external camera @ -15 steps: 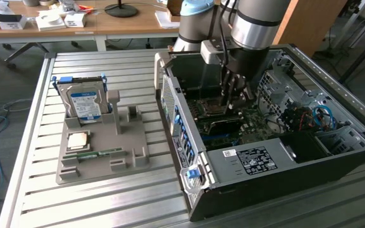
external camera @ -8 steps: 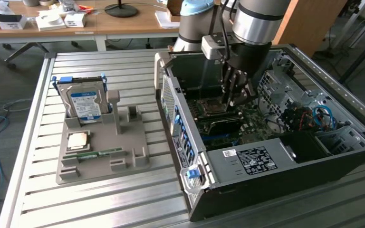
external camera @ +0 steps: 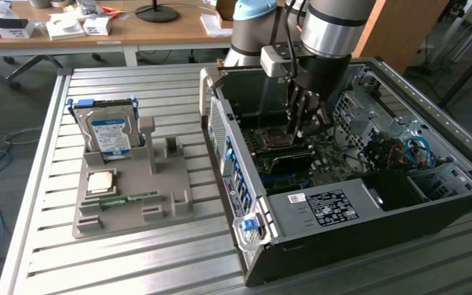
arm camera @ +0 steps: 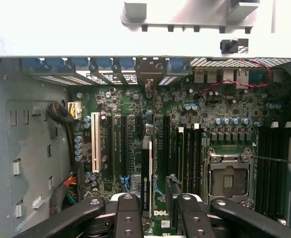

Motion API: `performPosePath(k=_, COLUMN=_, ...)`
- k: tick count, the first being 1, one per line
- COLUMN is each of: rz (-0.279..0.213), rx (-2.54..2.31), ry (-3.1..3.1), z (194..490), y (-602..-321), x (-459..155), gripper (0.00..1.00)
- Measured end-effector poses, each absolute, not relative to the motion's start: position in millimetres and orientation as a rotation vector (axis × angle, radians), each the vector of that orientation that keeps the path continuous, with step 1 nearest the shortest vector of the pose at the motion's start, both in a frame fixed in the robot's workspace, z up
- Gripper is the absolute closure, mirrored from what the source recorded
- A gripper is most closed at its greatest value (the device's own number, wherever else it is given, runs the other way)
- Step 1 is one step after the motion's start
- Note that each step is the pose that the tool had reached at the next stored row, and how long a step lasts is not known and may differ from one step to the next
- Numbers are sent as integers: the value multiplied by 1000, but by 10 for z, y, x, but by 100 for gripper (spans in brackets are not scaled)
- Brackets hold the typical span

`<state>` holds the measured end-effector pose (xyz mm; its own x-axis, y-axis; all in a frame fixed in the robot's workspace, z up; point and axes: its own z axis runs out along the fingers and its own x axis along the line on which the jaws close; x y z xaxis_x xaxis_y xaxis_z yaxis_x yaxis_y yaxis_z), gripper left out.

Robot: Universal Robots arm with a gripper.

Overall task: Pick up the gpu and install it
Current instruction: 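Press down on the gpu until it lock into place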

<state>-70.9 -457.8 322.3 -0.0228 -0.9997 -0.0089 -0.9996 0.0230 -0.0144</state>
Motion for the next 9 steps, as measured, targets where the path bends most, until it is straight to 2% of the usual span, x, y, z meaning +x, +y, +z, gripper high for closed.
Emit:
performPosePath(k=5, rz=-6, rx=-2184, ry=2235, z=3223, y=-4578, x=-709, gripper=68)
performPosePath(k=6, rz=-6, rx=-2184, ry=2235, z=3223, y=-4578, x=-709, gripper=74)
performPosePath(k=7, rz=-6, rx=-2184, ry=2235, z=3223, y=-4578, x=-709, gripper=74)
performPosePath(k=9, rz=-6, rx=-2184, ry=2235, z=3223, y=-4578, x=-709, gripper=86)
